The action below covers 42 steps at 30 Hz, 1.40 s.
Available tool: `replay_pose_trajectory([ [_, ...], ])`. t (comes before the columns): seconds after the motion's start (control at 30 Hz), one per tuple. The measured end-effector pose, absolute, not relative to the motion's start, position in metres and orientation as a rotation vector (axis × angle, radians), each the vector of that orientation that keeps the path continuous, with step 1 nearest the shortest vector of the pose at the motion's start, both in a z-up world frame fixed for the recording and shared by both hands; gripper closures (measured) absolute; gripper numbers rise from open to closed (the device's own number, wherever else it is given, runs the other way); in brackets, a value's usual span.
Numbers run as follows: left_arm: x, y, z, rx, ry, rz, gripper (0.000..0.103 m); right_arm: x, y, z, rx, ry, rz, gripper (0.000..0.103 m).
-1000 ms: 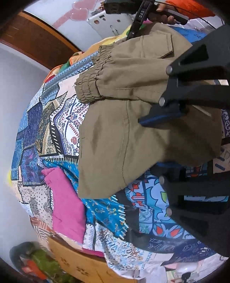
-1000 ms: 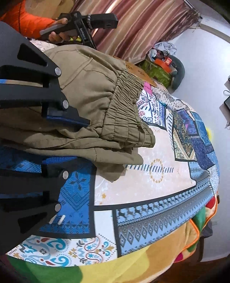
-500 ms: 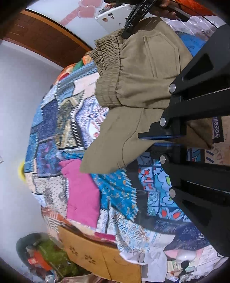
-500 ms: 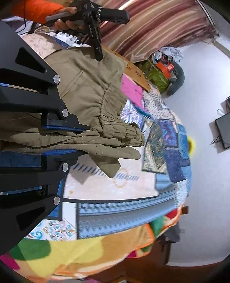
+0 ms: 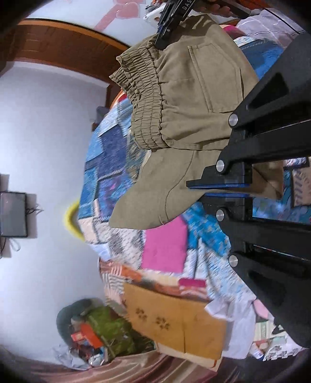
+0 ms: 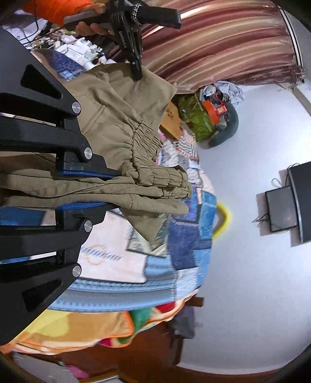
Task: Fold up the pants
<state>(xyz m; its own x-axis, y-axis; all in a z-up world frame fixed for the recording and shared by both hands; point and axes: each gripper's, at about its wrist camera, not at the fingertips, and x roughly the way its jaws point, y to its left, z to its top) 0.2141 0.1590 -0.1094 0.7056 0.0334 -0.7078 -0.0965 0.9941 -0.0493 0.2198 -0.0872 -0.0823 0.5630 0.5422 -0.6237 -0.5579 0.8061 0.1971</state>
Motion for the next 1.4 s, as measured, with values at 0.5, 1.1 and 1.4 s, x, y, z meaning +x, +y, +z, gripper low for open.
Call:
replay_pose_trajectory([
  [0.5,0.281,0.275,-0.126,-0.145,0.786,0.251,0.100,0.298,0.023,-0.091,-0.102,0.690,0.737,0.088],
  [1.1,0.396,0.373,-0.228,-0.155,0.873,0.353,0.100,0.388,0.124,-0.169,-0.164,0.781,0.745,0.088],
  [1.4,0.414,0.393,-0.313,-0.175,1.091,0.413,0.089,0.406,0.129,-0.228,-0.265,0.977,0.647,0.083],
])
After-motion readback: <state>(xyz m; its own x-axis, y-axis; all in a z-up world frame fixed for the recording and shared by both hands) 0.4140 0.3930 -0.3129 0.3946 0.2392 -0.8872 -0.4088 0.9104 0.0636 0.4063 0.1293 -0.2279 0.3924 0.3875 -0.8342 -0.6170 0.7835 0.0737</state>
